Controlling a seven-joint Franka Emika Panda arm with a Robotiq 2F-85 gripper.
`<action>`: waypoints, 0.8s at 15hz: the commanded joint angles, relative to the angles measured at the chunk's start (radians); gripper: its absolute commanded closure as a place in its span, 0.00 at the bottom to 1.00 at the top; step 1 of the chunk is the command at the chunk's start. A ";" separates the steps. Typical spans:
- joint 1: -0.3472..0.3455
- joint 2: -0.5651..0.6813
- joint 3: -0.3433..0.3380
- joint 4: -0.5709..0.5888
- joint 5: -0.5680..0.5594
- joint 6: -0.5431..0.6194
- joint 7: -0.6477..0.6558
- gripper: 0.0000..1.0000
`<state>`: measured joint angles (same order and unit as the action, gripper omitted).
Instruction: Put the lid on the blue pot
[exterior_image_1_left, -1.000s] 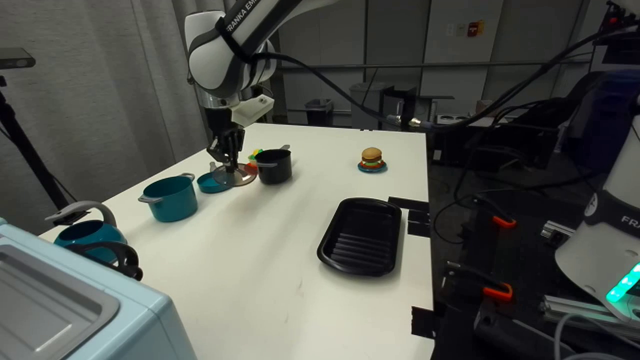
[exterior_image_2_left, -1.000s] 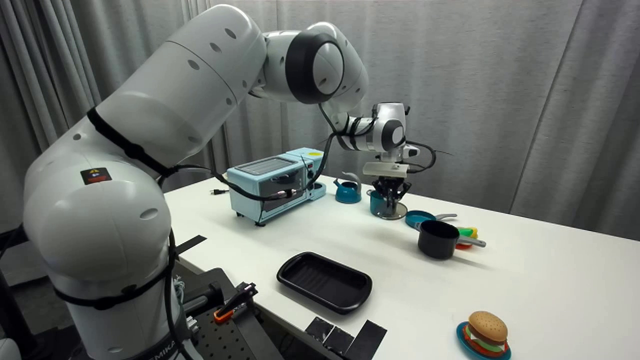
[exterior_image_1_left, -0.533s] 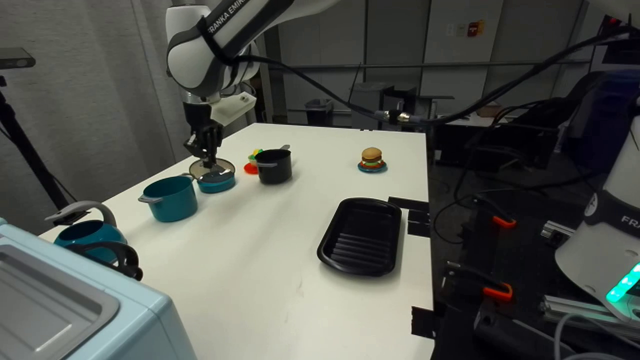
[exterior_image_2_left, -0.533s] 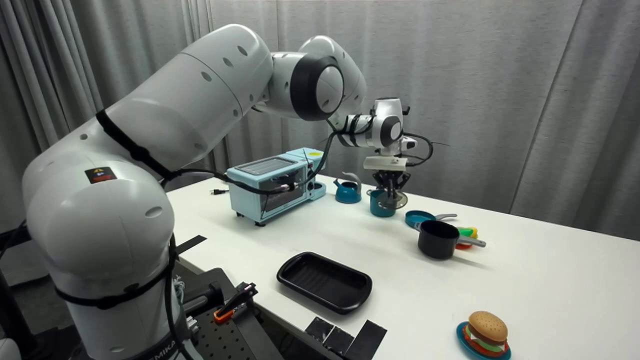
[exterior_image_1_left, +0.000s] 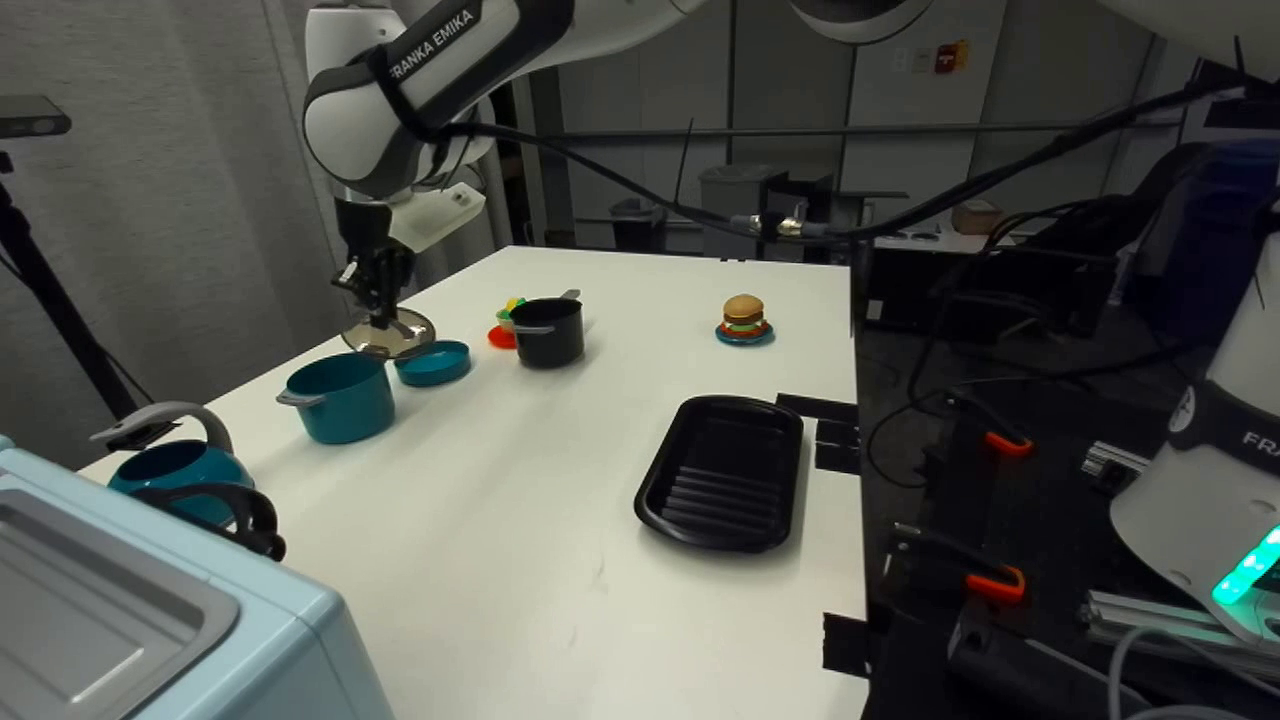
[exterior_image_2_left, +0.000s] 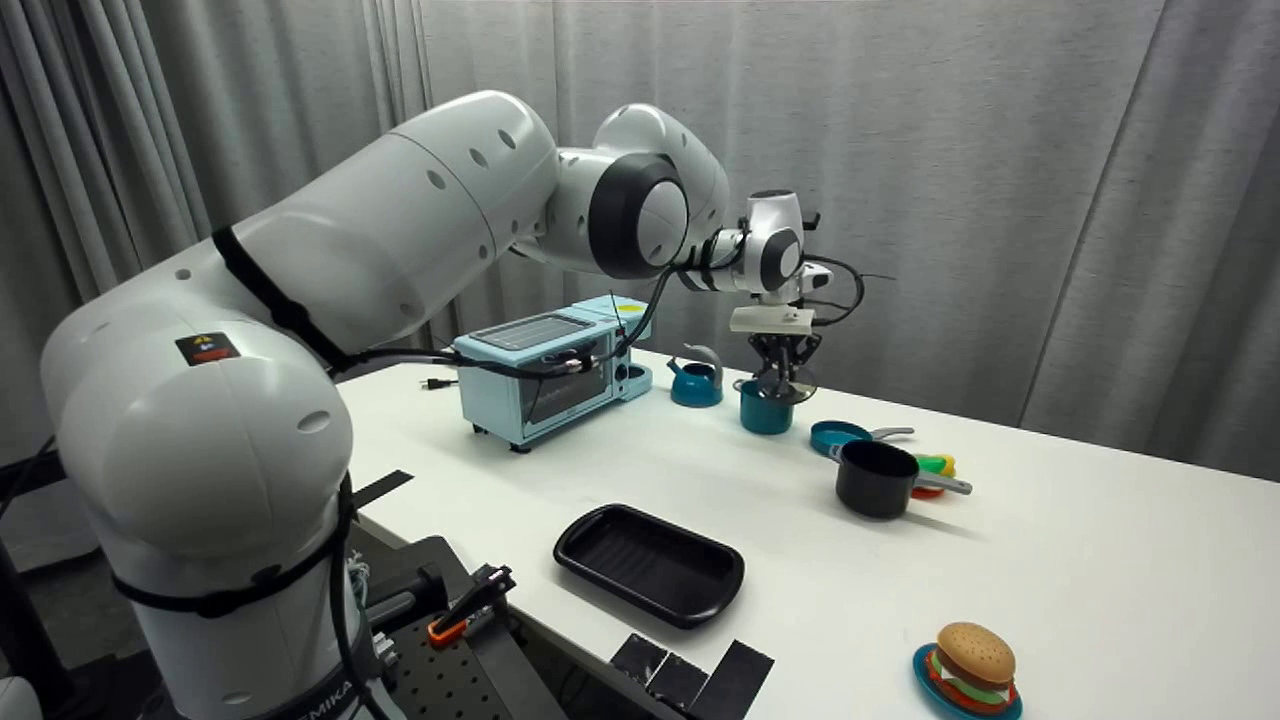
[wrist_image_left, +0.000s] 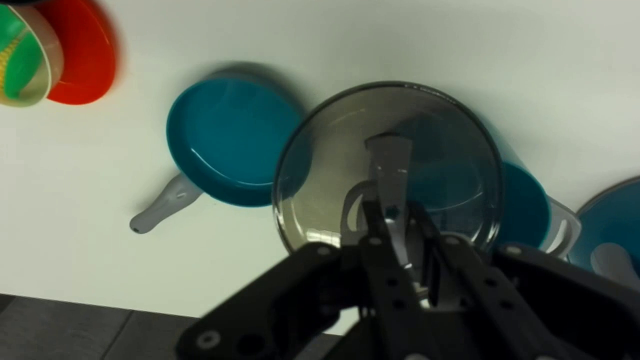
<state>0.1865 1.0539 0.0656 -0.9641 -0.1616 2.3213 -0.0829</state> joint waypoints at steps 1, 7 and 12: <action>0.003 0.079 0.007 0.140 0.029 -0.010 -0.020 0.96; 0.028 0.152 0.029 0.241 0.049 -0.009 -0.033 0.96; 0.056 0.212 0.027 0.315 0.050 -0.008 -0.030 0.96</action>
<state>0.2327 1.1903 0.0924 -0.7678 -0.1356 2.3213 -0.0861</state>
